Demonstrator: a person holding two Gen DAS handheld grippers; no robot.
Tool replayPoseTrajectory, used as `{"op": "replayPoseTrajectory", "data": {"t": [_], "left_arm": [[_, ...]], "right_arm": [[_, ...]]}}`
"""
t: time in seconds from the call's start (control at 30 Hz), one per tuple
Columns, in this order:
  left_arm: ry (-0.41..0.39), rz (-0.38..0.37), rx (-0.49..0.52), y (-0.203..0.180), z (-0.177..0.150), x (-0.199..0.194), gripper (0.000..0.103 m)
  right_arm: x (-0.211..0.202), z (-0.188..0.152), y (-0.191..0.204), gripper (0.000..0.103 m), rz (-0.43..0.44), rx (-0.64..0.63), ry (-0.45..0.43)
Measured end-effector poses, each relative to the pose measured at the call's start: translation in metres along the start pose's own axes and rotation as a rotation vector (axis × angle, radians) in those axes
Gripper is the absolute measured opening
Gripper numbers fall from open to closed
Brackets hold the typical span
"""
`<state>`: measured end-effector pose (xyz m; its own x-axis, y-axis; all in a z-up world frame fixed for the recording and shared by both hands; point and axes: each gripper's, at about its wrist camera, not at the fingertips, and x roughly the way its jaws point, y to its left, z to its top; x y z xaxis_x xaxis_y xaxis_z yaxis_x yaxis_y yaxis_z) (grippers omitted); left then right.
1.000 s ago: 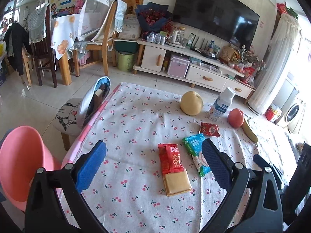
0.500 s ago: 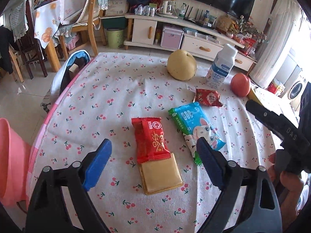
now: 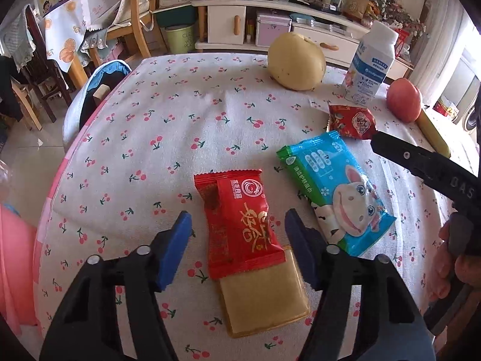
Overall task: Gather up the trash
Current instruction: 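Grasp the red wafer packet with the left tool while the right tool grasps the blue cow-print wipes pack, then lift and carry the red wafer and blue wipes pack with both tools over the pink bucket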
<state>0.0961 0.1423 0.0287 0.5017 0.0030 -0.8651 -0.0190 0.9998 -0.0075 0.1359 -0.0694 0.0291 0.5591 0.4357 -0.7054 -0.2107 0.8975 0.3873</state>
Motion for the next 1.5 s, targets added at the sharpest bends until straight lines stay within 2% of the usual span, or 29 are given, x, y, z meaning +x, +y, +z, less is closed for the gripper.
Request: {"op": "replayPoseTrajectory", "data": {"t": [0.07,0.2,0.3,0.47,0.63,0.83,0.9,0.93,1.17,1.5], "left_arm": [[0.012,-0.006,-0.014,0.000,0.001,0.004,0.055],[0.007,-0.002,0.009,-0.006,-0.001,0.006,0.046],[0.001,-0.002,0.018,-0.005,-0.003,0.007,0.043],[0.001,-0.008,0.018,0.000,-0.002,0.004,0.040],[-0.006,-0.011,-0.014,0.014,0.000,-0.003,0.033],[-0.006,-0.028,-0.057,0.034,-0.001,-0.006,0.032],[-0.010,-0.038,-0.061,0.037,-0.001,-0.009,0.032],[-0.012,-0.046,-0.064,0.039,0.000,-0.010,0.032],[-0.033,-0.098,-0.092,0.051,-0.002,-0.024,0.032],[-0.091,-0.151,-0.128,0.073,-0.006,-0.056,0.032]], "right_arm": [[0.000,-0.005,0.006,0.069,0.034,-0.021,0.017],[0.003,-0.015,0.030,0.068,0.063,-0.108,0.049],[0.010,-0.022,0.049,0.067,0.050,-0.182,0.067],[0.014,-0.024,0.050,0.067,0.070,-0.172,0.085],[0.020,-0.027,0.057,0.068,0.046,-0.209,0.099],[0.023,-0.036,0.071,0.068,-0.038,-0.310,0.081],[0.025,-0.038,0.075,0.062,-0.081,-0.339,0.078],[0.025,-0.038,0.076,0.055,-0.097,-0.343,0.076],[0.020,-0.040,0.075,0.043,-0.117,-0.344,0.048],[-0.012,-0.046,0.080,0.040,-0.107,-0.268,-0.029]]}}
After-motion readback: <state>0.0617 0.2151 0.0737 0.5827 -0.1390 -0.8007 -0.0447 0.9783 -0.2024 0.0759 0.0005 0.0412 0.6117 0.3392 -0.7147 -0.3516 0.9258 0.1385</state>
